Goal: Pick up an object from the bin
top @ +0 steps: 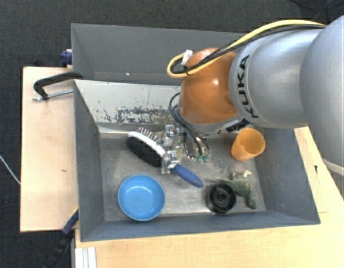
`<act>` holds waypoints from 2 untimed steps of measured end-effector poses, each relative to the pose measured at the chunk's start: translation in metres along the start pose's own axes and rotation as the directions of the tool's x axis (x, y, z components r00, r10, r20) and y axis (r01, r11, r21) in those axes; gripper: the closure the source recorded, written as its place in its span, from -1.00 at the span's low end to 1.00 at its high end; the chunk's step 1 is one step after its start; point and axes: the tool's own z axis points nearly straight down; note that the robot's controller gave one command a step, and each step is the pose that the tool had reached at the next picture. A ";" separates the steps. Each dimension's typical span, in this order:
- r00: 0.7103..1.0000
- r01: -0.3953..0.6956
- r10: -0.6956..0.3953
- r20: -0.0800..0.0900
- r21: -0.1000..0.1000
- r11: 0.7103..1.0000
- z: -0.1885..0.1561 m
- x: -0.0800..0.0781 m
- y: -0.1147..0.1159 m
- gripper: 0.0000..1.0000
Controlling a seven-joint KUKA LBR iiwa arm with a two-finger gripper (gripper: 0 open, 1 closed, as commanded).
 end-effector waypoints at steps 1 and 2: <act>1.000 0.001 -0.001 -0.003 0.000 1.000 -0.025 -0.002 0.001 1.00; 1.000 0.001 -0.001 -0.005 0.001 1.000 -0.034 -0.003 0.002 1.00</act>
Offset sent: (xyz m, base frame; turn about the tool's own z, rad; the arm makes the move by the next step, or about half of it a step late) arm -0.0001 0.0002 0.0229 0.0000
